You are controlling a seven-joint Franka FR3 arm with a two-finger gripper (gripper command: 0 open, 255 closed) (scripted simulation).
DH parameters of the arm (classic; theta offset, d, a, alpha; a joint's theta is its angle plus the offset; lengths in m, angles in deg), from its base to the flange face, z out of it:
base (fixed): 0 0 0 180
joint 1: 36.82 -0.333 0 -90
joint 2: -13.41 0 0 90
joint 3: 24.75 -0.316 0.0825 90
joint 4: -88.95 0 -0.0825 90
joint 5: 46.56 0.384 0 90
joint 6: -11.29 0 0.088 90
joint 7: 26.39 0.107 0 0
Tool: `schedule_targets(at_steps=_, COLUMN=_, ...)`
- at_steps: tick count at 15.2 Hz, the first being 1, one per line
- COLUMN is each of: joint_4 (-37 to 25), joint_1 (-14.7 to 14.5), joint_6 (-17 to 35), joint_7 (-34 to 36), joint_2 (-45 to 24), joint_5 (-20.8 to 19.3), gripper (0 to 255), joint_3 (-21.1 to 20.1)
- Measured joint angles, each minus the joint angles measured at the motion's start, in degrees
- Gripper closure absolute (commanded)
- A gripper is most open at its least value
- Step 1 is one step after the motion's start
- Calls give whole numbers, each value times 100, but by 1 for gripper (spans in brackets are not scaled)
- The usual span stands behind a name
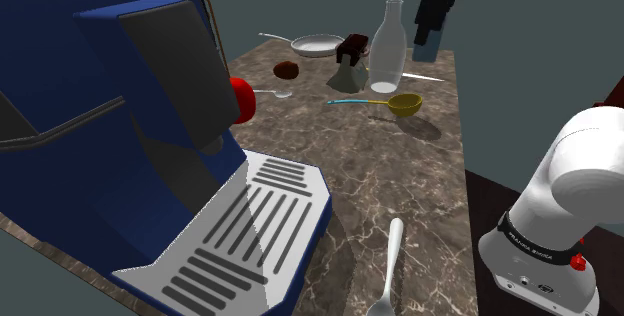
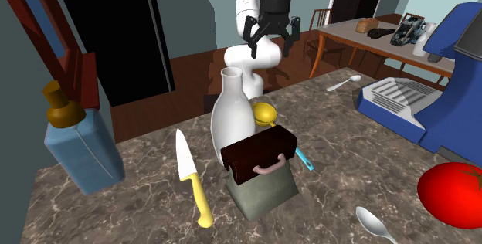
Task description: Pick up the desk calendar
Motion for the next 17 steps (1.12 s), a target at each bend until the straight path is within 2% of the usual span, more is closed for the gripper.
schedule_targets(at_steps=1, joint_4=0, joint_1=0, joint_6=0, joint_7=0, joint_2=0, joint_5=0, gripper=0, joint_3=0)
schedule_targets(at_steps=3, joint_4=-125, joint_1=103, joint_6=97, joint_7=453, joint_2=-264, joint_5=141, gripper=0, joint_3=-145)
schedule_targets(at_steps=11, joint_4=-1189, joint_1=783, joint_6=639, joint_7=3304, joint_2=-2039, joint_5=742, gripper=0, joint_3=-721)
schedule_targets(at_steps=17, joint_4=-2136, joint_1=1212, joint_6=912, joint_7=5323, joint_2=-3303, joint_5=979, gripper=0, joint_3=-822)
